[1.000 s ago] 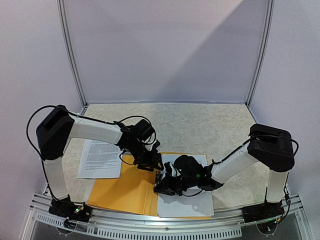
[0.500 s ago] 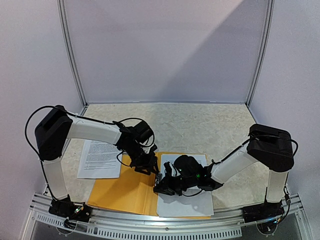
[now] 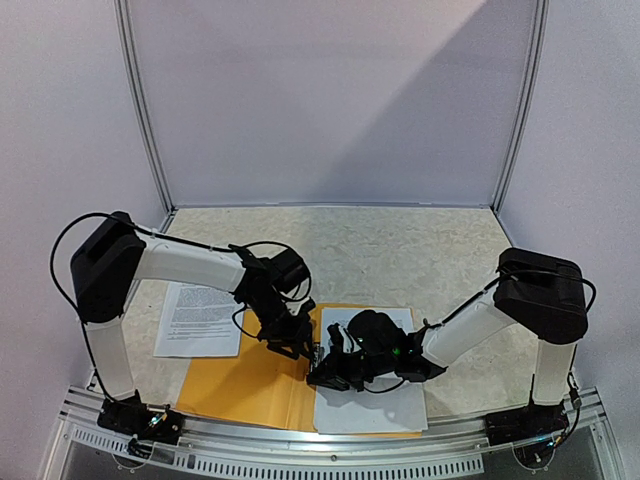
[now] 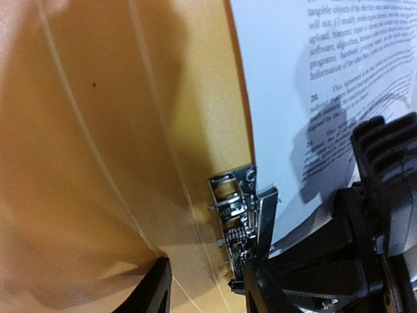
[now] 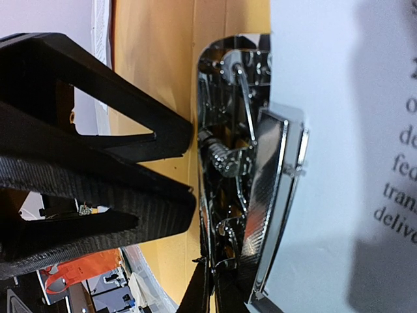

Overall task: Put the files into the folder
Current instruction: Clamp the file in the folder with some files.

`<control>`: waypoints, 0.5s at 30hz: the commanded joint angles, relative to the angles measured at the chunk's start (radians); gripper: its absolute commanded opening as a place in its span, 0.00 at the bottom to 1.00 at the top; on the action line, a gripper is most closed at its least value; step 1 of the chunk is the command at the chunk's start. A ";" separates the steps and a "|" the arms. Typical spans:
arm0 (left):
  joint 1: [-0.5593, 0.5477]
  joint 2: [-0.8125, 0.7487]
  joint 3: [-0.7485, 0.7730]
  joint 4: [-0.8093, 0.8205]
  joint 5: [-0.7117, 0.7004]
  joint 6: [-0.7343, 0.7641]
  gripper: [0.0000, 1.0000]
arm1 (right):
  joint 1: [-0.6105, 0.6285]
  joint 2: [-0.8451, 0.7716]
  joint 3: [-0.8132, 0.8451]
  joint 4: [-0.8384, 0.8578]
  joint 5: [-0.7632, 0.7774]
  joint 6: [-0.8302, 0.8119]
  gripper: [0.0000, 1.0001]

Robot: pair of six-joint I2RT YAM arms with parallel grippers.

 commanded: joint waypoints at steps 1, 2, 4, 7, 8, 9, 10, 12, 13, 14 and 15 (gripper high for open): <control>-0.034 0.071 -0.034 -0.001 -0.018 -0.027 0.39 | -0.023 0.136 -0.090 -0.430 0.157 -0.029 0.04; -0.036 0.076 -0.042 0.000 -0.015 -0.031 0.37 | -0.023 0.135 -0.090 -0.430 0.158 -0.028 0.04; -0.036 0.091 -0.055 -0.008 -0.010 -0.034 0.31 | -0.023 0.132 -0.092 -0.430 0.161 -0.029 0.04; -0.036 0.104 -0.058 -0.018 -0.006 -0.031 0.27 | -0.024 0.128 -0.096 -0.433 0.164 -0.028 0.04; -0.036 0.108 -0.056 -0.016 0.000 -0.033 0.27 | -0.024 0.126 -0.097 -0.433 0.166 -0.028 0.04; -0.036 0.111 -0.052 -0.011 0.009 -0.037 0.27 | -0.024 0.127 -0.099 -0.431 0.166 -0.026 0.04; -0.037 0.114 -0.046 -0.007 0.015 -0.038 0.27 | -0.023 0.125 -0.100 -0.431 0.166 -0.024 0.04; -0.039 0.114 -0.042 -0.009 0.014 -0.036 0.27 | -0.024 0.124 -0.101 -0.428 0.167 -0.022 0.04; -0.038 0.113 -0.045 -0.015 0.016 -0.037 0.27 | -0.024 0.124 -0.101 -0.430 0.166 -0.020 0.04; -0.038 0.111 -0.049 -0.023 0.023 -0.037 0.26 | -0.024 0.124 -0.101 -0.432 0.166 -0.021 0.04; -0.037 0.106 -0.053 -0.032 0.029 -0.037 0.24 | -0.024 0.123 -0.100 -0.434 0.166 -0.021 0.04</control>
